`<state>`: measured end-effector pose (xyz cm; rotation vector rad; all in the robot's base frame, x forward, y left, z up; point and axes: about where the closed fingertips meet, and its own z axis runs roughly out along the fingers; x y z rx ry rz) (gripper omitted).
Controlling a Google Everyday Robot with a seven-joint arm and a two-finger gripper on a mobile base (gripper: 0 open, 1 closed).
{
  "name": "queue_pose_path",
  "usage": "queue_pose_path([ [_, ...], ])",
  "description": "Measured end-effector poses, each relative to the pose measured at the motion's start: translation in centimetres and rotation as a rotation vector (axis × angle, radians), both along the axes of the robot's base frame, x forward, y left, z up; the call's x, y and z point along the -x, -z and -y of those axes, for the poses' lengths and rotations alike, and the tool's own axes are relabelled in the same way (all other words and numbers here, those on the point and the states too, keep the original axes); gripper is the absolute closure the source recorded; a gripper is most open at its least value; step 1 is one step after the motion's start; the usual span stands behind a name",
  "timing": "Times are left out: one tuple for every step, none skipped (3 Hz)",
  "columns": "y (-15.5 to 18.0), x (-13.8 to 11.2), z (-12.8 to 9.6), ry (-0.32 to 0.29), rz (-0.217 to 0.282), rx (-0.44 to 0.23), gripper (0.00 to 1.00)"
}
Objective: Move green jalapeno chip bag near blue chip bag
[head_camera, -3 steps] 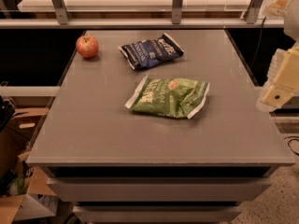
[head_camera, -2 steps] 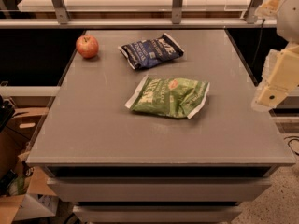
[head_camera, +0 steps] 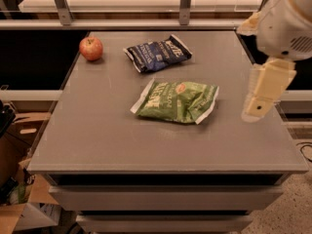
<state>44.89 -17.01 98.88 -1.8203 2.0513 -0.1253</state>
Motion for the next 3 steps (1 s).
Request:
queue_pose_path([
  [4.1, -2.1, -2.0, -0.084, -0.084, -0.007, 0.00],
  [7.1, -4.1, -3.1, -0.118, -0.134, -0.009, 0.00],
  [9.7, -6.0, -4.1, -0.141, -0.175, -0.015, 0.00],
])
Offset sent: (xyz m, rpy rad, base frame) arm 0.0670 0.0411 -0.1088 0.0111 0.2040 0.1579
